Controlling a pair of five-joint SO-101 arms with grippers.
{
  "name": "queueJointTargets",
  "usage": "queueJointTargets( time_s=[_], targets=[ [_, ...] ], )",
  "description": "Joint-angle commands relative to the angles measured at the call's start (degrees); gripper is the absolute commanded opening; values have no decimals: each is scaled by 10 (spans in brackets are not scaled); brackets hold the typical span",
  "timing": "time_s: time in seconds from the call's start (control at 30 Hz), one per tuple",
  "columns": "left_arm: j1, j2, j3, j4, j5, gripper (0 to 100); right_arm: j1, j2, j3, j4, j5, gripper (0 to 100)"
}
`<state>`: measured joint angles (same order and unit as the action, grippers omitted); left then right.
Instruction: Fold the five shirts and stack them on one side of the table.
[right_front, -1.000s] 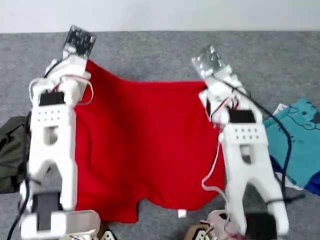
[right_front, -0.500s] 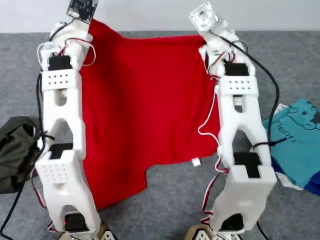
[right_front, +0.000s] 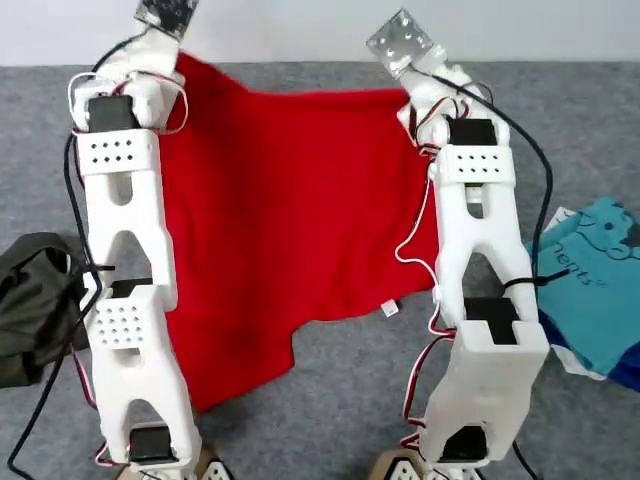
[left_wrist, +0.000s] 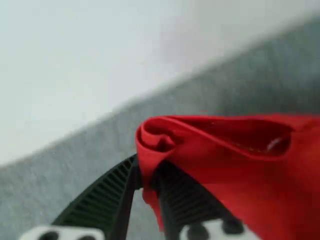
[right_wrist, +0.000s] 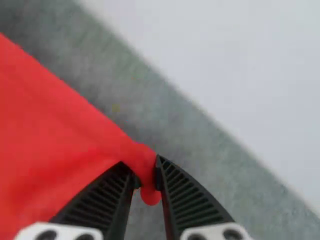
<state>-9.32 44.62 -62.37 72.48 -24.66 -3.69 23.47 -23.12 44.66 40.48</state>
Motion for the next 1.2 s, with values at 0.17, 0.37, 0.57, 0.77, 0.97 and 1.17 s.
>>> queueJointTargets(
  time_s=[0.17,0.37,0.57,0.77,0.97,1.17],
  targets=[
    [13,-11,-44,283,-88,6,27,-41,-35,171,47,10],
    [23,-47,15,282,-91,6,44,-39,-35,264,84,10],
    [62,-158,226,281,-128,6,52,-42,-35,350,103,10],
    [69,-298,436,281,-155,6,64,-42,-35,417,103,10],
    [69,-440,622,281,-197,6,87,-37,-33,461,105,10],
    [69,-569,778,281,-237,6,88,-37,-32,530,135,10]
  ],
)
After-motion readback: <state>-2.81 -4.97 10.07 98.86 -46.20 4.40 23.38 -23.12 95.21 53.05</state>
